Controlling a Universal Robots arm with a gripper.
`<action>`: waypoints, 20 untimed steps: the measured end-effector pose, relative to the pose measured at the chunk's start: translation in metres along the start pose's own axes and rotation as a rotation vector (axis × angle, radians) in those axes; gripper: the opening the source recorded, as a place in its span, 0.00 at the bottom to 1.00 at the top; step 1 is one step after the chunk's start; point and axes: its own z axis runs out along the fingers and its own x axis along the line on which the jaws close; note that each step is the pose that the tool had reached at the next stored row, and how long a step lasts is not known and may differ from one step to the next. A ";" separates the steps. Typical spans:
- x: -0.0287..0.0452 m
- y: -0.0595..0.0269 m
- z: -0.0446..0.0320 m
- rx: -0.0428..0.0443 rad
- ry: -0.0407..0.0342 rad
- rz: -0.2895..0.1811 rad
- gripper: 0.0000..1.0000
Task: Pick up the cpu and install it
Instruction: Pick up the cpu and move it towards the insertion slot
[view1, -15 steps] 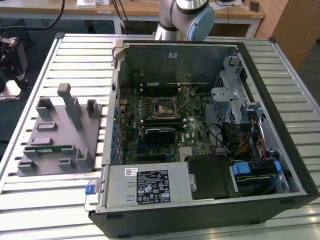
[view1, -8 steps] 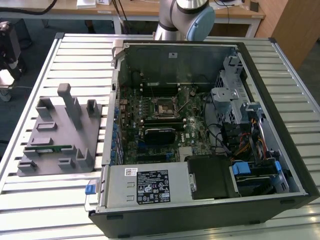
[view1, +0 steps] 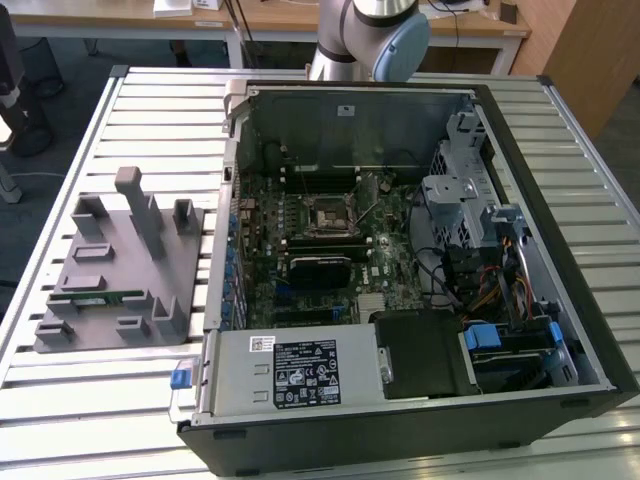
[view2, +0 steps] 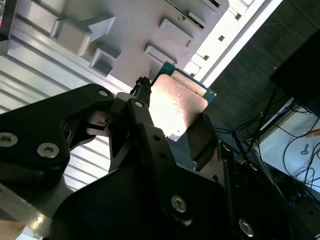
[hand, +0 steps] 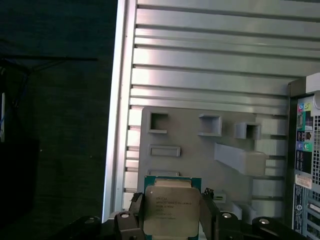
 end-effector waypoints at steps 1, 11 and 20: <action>-0.0001 0.0003 -0.0040 0.0000 0.0001 0.000 0.54; -0.0081 0.0003 -0.0103 0.0000 0.0001 0.000 0.54; -0.0304 -0.0008 -0.0098 0.0000 0.0001 0.000 0.54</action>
